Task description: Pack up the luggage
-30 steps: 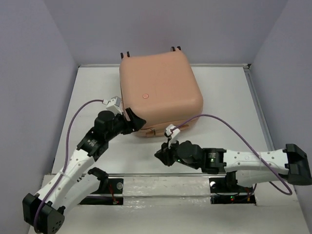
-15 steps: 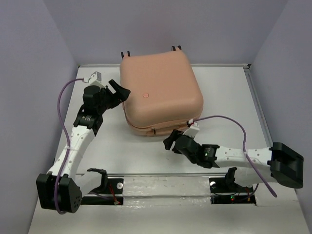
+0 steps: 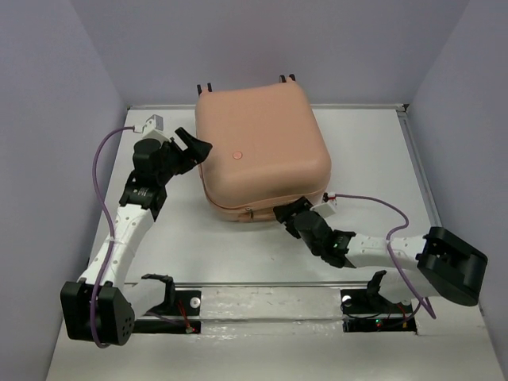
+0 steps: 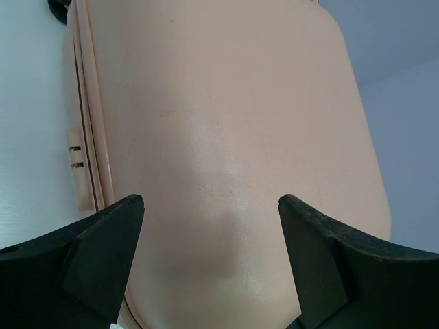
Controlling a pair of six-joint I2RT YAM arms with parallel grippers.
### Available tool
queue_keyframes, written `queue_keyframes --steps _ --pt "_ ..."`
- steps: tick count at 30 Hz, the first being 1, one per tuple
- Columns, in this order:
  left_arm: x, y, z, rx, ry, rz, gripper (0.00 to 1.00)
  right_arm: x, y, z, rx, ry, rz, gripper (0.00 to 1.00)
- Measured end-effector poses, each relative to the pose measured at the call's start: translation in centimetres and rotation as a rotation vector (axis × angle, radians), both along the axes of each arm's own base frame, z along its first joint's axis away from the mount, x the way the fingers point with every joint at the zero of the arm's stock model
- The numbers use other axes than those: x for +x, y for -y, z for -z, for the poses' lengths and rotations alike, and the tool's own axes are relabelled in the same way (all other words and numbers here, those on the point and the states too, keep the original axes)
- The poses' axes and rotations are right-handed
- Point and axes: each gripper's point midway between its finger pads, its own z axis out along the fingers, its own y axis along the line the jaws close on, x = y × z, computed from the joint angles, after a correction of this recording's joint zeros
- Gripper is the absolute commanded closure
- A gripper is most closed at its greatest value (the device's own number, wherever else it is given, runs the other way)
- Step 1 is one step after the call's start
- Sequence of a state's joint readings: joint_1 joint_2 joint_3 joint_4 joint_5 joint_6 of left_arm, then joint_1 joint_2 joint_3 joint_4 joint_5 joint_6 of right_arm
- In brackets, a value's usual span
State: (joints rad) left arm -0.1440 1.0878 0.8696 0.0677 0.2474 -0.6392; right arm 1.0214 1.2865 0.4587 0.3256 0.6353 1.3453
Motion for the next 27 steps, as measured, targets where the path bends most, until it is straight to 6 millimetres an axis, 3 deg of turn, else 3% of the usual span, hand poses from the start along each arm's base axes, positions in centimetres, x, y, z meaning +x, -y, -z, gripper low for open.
queue_keyframes --steps 4,6,7,8,9,12,15,21,27 --pt "-0.2 0.1 0.2 -0.008 0.000 0.007 0.09 1.6 0.6 2.3 -0.003 -0.055 0.053 0.41" --pt "-0.2 0.1 0.2 -0.007 0.000 0.006 0.09 1.9 0.4 3.8 -0.011 -0.096 0.060 0.52" --pt "-0.2 0.1 0.0 -0.007 0.004 0.006 0.09 2.1 -0.1 3.8 0.008 -0.100 0.058 0.60" --pt "-0.3 0.1 0.0 -0.006 0.004 0.004 0.09 2.3 -0.4 3.5 0.028 -0.099 0.057 0.83" --pt "-0.4 0.0 -0.1 -0.006 0.005 0.003 0.09 2.5 -1.0 3.3 0.063 -0.104 0.053 0.93" --pt "-0.6 -0.2 -0.4 -0.001 0.009 -0.004 0.09 2.7 -1.0 3.5 0.164 -0.148 0.071 0.93" --pt "-0.5 -0.4 -0.7 0.008 0.013 -0.013 0.08 2.1 1.1 3.5 0.183 -0.149 0.082 0.93" --pt "-0.4 -1.1 -0.9 0.021 0.012 -0.048 0.06 0.2 7.4 3.2 -0.040 -0.143 0.024 0.93" --pt "-0.4 -2.1 -0.8 0.029 0.002 -0.098 0.01 -2.0 10.4 3.4 -0.205 -0.195 -0.142 0.93"
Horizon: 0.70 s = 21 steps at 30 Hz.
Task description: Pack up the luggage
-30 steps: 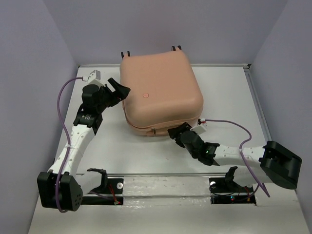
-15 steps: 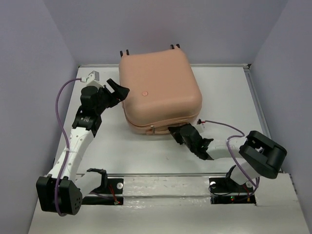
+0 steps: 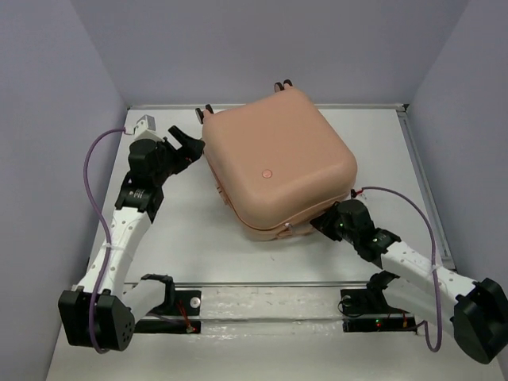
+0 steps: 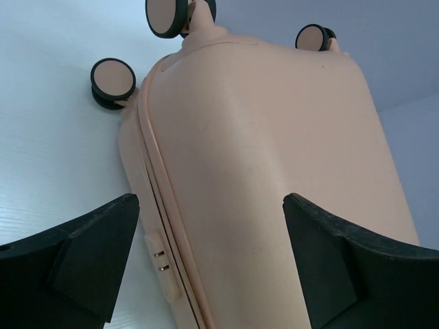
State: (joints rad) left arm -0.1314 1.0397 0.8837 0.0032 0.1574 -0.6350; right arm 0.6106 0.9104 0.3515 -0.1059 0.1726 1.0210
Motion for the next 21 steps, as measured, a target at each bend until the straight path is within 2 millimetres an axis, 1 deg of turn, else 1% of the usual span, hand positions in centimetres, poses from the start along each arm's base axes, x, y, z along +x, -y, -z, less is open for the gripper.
queue_keyframes --steps 3,6,8,9,12,15,18,19,20,21 --pt "0.9 0.0 0.6 -0.023 -0.016 -0.016 0.01 0.0 0.7 0.0 -0.022 -0.006 -0.050 0.93" --pt "2.9 0.1 1.9 -0.066 -0.052 -0.039 0.01 -0.1 0.9 0.0 -0.028 -0.005 -0.102 0.93" --pt "4.8 0.3 3.2 -0.100 -0.090 -0.054 0.01 -0.2 1.0 -0.1 -0.033 0.005 -0.133 0.93" --pt "6.2 0.5 3.8 -0.118 -0.108 -0.060 0.01 -0.2 1.1 -0.2 -0.038 0.008 -0.140 0.93" --pt "10.2 1.4 4.4 -0.167 -0.124 -0.057 0.01 -0.3 1.2 -0.2 -0.052 0.018 -0.170 0.93" --pt "13.8 1.9 4.3 -0.203 -0.108 -0.058 0.01 -0.4 1.1 -0.2 -0.059 0.024 -0.190 0.93" --pt "16.7 2.2 4.0 -0.224 -0.087 -0.062 0.01 -0.4 1.1 -0.2 -0.065 0.034 -0.207 0.93" --pt "18.0 2.4 4.0 -0.234 -0.078 -0.062 0.01 -0.4 1.0 -0.2 -0.066 0.037 -0.213 0.93" --pt "18.9 2.6 4.1 -0.248 -0.069 -0.058 0.01 -0.5 1.0 -0.2 -0.067 0.039 -0.218 0.93" --pt "19.4 2.8 4.5 -0.257 -0.071 -0.058 0.01 -0.5 1.0 -0.2 -0.067 0.042 -0.221 0.93"
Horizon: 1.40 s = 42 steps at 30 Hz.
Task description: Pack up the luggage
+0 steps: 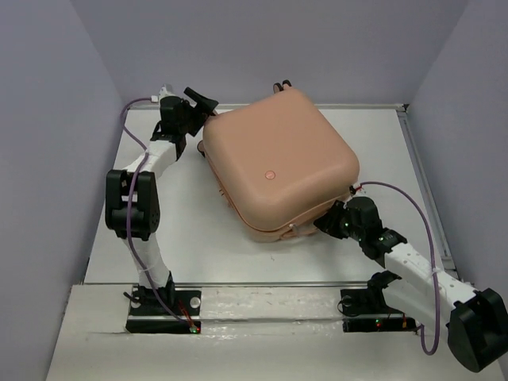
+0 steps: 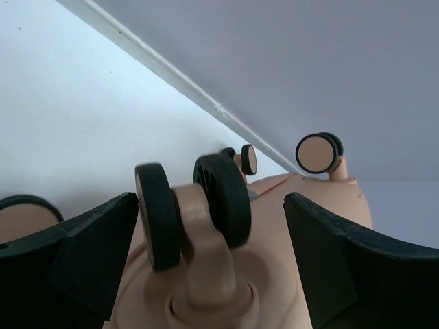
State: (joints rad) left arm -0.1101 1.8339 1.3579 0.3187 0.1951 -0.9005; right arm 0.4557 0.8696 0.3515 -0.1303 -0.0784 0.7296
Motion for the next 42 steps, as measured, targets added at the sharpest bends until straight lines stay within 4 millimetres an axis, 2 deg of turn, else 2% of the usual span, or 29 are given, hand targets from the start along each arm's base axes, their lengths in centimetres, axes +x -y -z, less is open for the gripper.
queue_keyframes --steps 3,5,7,9,10,13,19,24,26,29,32,35,39,42 --pt "1.8 0.6 1.8 -0.059 -0.003 0.002 0.05 -0.1 0.0 0.0 0.004 0.003 -0.008 0.93" --pt "2.9 0.0 2.0 -0.104 0.022 -0.020 0.12 -0.2 -0.1 0.1 0.006 0.001 -0.015 0.93" --pt "3.8 -0.1 2.5 -0.142 0.045 -0.030 0.28 -0.3 -0.1 0.1 0.004 -0.001 -0.019 0.93" --pt "4.4 0.1 2.5 -0.210 0.086 -0.040 0.52 -0.2 -0.2 0.2 0.003 -0.002 -0.020 0.93" --pt "4.5 0.0 2.2 -0.239 0.112 -0.047 0.68 -0.2 -0.2 0.2 0.004 -0.003 -0.020 0.93" --pt "4.7 -0.1 1.9 -0.277 0.144 -0.058 0.94 -0.1 -0.3 0.3 0.005 -0.003 -0.021 0.93" --pt "4.8 -0.5 1.4 -0.287 0.164 -0.059 0.94 0.5 -0.4 0.3 -0.002 -0.010 -0.017 0.93" --pt "3.8 -2.1 0.5 -0.215 0.105 -0.075 0.94 1.3 -0.5 0.3 -0.029 -0.017 -0.013 0.93" --pt "3.3 -2.7 -2.1 -0.175 0.106 -0.075 0.94 1.8 -0.5 0.2 -0.048 -0.018 -0.018 0.93" --pt "2.8 -2.9 -7.2 -0.140 0.147 -0.064 0.94 2.8 -0.5 0.1 -0.064 -0.023 -0.011 0.93" --pt "0.9 -3.0 -11.0 -0.111 0.159 -0.056 0.94 4.0 -0.4 0.2 -0.076 -0.020 0.011 0.93" --pt "-0.6 -3.6 -12.5 -0.089 0.140 -0.059 0.94 5.0 -0.3 0.2 -0.091 -0.012 0.013 0.93" --pt "-2.0 -5.2 -11.7 -0.057 0.086 -0.083 0.94 5.6 -0.5 0.2 -0.113 0.003 -0.011 0.93" --pt "-4.0 -6.7 -8.6 -0.057 0.036 -0.107 0.94 5.7 -0.4 0.1 -0.125 0.013 -0.025 0.93"
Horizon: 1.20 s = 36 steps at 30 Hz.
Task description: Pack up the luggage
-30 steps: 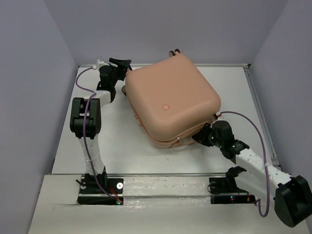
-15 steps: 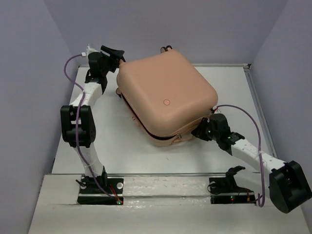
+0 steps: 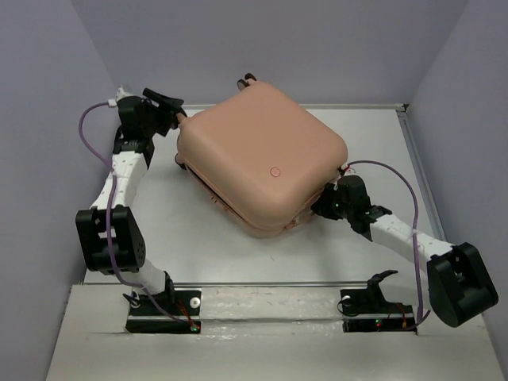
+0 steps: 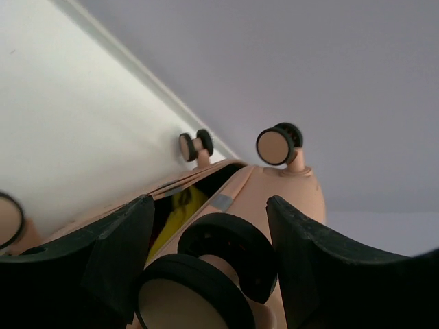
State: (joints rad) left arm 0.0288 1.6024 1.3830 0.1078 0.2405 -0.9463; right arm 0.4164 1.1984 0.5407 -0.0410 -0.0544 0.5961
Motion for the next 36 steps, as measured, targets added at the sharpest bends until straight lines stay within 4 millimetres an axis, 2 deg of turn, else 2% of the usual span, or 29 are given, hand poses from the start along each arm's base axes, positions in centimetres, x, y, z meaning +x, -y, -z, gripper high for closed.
queue_keyframes --steps 4,7,8,9,10,12,13,15,17,18,20,22,23,25,26,28,30,31,34,36 --pt "-3.7 -2.4 6.2 -0.034 -0.087 -0.043 0.94 0.2 -0.1 -0.3 -0.012 0.018 -0.023 0.93" --pt "-5.0 -3.8 9.5 -0.053 -0.143 -0.068 0.94 0.2 -0.1 -0.5 -0.019 0.030 -0.037 0.92" --pt "-5.4 -4.5 10.6 -0.062 -0.161 -0.081 0.94 0.2 -0.1 -0.6 -0.020 0.035 -0.041 0.88" --pt "-5.6 -4.8 11.0 -0.068 -0.169 -0.082 0.94 0.1 -0.1 -0.7 -0.019 0.036 -0.047 0.72" --pt "-5.6 -5.2 11.2 -0.072 -0.171 -0.084 0.94 -0.1 -0.2 -0.7 -0.022 0.031 -0.058 0.60" --pt "-5.3 -5.6 10.8 -0.076 -0.149 -0.081 0.94 -0.8 -0.1 -0.8 -0.031 0.025 -0.081 0.37" --pt "-5.2 -5.8 10.6 -0.077 -0.137 -0.079 0.94 -1.2 -0.1 -1.0 -0.031 0.024 -0.092 0.34" --pt "-4.7 -5.8 9.9 -0.076 -0.111 -0.071 0.94 -2.1 -0.5 -2.9 -0.021 0.067 -0.151 0.33" --pt "-4.1 -6.2 9.7 -0.072 -0.094 -0.071 0.94 -2.7 -0.8 -4.8 -0.006 0.116 -0.193 0.34" --pt "-3.9 -6.3 9.7 -0.072 -0.090 -0.070 0.94 -3.0 -1.2 -6.7 0.016 0.169 -0.226 0.37" --pt "-3.6 -6.2 9.8 -0.077 -0.083 -0.061 0.86 -3.5 -1.6 -9.0 0.050 0.238 -0.267 0.46" --pt "-3.5 -6.2 9.9 -0.080 -0.080 -0.052 0.68 -4.4 -2.4 -10.9 0.092 0.295 -0.332 0.61" --pt "-3.4 -6.2 9.9 -0.079 -0.078 -0.051 0.46 -4.9 -2.8 -11.1 0.106 0.298 -0.362 0.72" --pt "-3.4 -6.2 9.9 -0.078 -0.076 -0.051 0.26 -5.7 -3.6 -11.2 0.119 0.297 -0.412 0.72" --pt "-3.5 -6.2 9.8 -0.072 -0.075 -0.050 0.13 -6.1 -4.0 -10.9 0.123 0.287 -0.435 0.71" --pt "-3.8 -6.2 9.7 -0.060 -0.081 -0.055 0.02 -7.3 -5.0 -10.0 0.130 0.265 -0.491 0.52" --pt "-4.6 -6.5 8.7 -0.029 -0.072 -0.074 0.01 -8.8 -5.8 -9.0 0.138 0.245 -0.551 0.37" --pt "-5.3 -6.7 7.9 -0.008 -0.062 -0.088 0.01 -9.4 -6.1 -8.5 0.141 0.239 -0.573 0.34" --pt "-7.8 -7.3 3.9 0.049 0.027 -0.129 0.02 -10.2 -6.5 -7.9 0.152 0.231 -0.607 0.33" --pt "-10.2 -7.4 1.6 0.086 0.097 -0.151 0.09 -10.1 -6.6 -7.6 0.155 0.237 -0.612 0.33"
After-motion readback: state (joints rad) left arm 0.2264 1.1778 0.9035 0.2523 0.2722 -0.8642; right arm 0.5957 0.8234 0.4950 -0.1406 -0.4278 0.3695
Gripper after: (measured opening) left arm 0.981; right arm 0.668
